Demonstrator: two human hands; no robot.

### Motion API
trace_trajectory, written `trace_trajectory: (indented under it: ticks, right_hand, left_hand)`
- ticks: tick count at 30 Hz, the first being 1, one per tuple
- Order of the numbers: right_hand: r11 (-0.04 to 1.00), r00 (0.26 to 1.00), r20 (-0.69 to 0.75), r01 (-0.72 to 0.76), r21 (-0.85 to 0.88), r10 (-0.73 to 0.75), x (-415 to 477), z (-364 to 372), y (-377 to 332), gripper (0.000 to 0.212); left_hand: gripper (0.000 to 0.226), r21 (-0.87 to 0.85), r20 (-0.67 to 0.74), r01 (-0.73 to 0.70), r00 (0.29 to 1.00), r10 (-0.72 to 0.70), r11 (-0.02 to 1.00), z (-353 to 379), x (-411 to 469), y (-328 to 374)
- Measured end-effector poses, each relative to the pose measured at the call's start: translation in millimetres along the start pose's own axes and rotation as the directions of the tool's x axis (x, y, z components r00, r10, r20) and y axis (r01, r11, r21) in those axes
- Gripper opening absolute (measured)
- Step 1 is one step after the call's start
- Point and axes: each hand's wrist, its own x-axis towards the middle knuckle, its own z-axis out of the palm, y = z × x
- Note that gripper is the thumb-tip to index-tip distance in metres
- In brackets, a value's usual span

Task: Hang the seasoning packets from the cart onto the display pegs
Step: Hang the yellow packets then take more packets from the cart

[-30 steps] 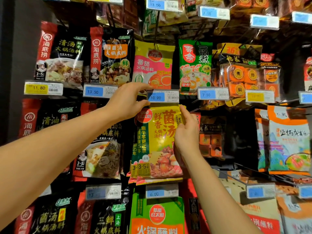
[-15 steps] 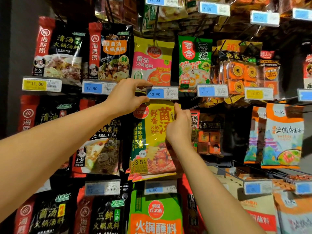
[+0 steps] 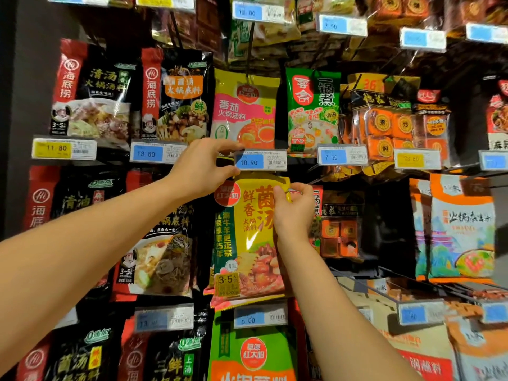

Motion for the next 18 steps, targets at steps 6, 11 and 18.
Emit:
trace_trajectory:
  ticks: [6,11,18]
  right_hand:
    - [0.947,0.967,0.166,-0.230,0.225,0.196,21,0,6,0.041]
    - [0.949,0.960,0.202,-0.234,0.209,0.192,21,-16,-9,0.014]
    - [0.965,0.972,0.208,-0.157,0.212,0.112,16,-10,-7,0.012]
  left_hand:
    - [0.050,-0.017,0.007,-0.004,1.000,0.004,1.000,1,1,-5]
    - [0.050,-0.013,0.010,-0.018,1.000,0.018,1.000,0,3,-6]
    - [0.050,-0.023,0.010,-0.024,1.000,0.024,0.999,1,3,-7]
